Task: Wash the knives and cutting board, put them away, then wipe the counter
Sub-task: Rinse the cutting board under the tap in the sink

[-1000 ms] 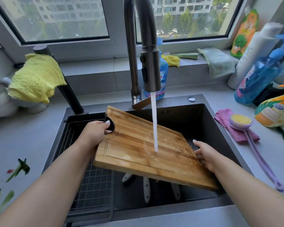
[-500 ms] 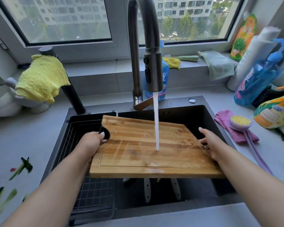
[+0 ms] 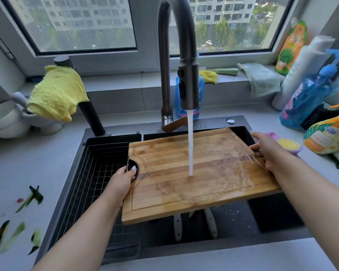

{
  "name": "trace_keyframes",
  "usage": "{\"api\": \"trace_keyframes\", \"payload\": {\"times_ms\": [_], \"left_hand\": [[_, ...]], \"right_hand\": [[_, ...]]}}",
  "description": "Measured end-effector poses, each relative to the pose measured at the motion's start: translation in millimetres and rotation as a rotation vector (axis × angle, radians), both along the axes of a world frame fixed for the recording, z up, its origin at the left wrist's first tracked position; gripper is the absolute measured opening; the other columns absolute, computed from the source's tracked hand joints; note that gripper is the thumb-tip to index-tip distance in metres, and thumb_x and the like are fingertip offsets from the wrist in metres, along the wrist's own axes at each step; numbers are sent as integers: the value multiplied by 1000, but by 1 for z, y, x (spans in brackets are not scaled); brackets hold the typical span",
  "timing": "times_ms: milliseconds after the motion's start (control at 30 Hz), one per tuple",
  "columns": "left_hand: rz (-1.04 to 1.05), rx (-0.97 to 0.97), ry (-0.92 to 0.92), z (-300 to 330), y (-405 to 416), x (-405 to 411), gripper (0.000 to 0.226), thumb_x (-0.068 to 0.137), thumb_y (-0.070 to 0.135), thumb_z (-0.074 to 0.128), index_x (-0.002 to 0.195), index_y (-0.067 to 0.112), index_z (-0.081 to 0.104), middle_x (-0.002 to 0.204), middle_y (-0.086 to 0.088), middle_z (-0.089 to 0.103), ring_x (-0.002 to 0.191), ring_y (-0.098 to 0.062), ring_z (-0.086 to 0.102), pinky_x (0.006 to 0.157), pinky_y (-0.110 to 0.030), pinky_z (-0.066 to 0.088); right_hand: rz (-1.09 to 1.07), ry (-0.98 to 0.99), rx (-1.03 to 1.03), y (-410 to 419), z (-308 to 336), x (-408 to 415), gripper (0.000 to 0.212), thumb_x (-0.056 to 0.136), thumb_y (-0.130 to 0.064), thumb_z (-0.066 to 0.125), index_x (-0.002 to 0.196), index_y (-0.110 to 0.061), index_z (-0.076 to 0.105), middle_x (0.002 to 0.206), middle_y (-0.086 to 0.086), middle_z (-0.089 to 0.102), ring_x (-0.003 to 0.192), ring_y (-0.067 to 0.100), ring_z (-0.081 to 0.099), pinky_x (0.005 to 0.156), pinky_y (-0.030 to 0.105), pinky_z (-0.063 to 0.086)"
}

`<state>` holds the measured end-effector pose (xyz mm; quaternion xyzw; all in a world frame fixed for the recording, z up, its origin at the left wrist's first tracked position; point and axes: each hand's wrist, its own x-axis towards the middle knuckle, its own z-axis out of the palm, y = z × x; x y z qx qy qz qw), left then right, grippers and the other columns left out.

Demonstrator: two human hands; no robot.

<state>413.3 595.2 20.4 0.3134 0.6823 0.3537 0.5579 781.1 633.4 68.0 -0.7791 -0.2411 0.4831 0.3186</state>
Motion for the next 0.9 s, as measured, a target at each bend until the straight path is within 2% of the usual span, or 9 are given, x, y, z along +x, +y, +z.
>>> {"api": "trace_keyframes", "payload": {"times_ms": [133,233,300,400,533,667,767,833,900], "left_hand": [[5,16,-75,-1,-4,9,24,101,23,44,121,15,55,105,-11,68,88,-24,67,62,-32,52],[15,22,-91,-4,-4,13,22,102,26,42,119,19,54,101,-8,68,85,-23,68,60,-32,54],[13,29,-54,-5,-3,13,27,101,30,43,124,18,53,104,-6,68,88,-24,69,66,-36,56],[-6,33,-4,-7,0,13,37,100,32,45,134,19,50,109,-7,69,92,-25,69,75,-41,58],[-28,70,64,-1,8,12,36,100,32,46,130,12,53,104,-9,68,88,-24,68,68,-34,55],[-70,98,237,16,17,11,33,101,37,41,100,11,61,93,-10,64,73,-22,61,59,-29,48],[-85,113,325,21,22,5,39,102,42,34,108,13,60,88,-6,62,76,-23,60,63,-31,45],[-84,93,323,22,22,2,41,102,42,31,111,12,59,88,-6,62,76,-23,61,64,-32,46],[-77,69,287,24,20,0,44,101,46,32,112,13,57,92,-7,65,81,-25,63,73,-38,52]], "right_hand": [[-41,43,49,-2,-4,4,65,92,-54,41,125,1,54,88,11,49,94,27,46,63,31,35],[-50,59,97,-9,-8,4,60,95,-48,41,125,2,52,87,13,52,74,23,49,58,29,35],[-65,70,96,-12,-13,4,59,96,-45,40,123,5,53,80,12,52,66,21,47,54,28,32],[-82,77,93,-17,-22,4,57,96,-44,42,125,3,53,82,11,53,68,22,49,54,28,34],[-87,66,45,-23,-39,0,49,96,-43,44,120,-2,54,82,9,51,67,20,47,54,28,31],[-26,152,-56,-34,-54,-13,42,95,-47,43,94,-7,59,80,9,56,68,22,51,55,29,34],[-21,201,-103,-37,-64,-21,46,95,-49,42,85,-8,59,82,11,58,71,24,53,58,30,38],[-35,219,-118,-37,-71,-25,51,93,-53,42,86,-6,60,80,11,57,69,24,51,58,29,39],[-52,237,-127,-35,-76,-27,52,92,-55,43,85,-6,59,78,11,56,68,24,51,57,29,40]]}}
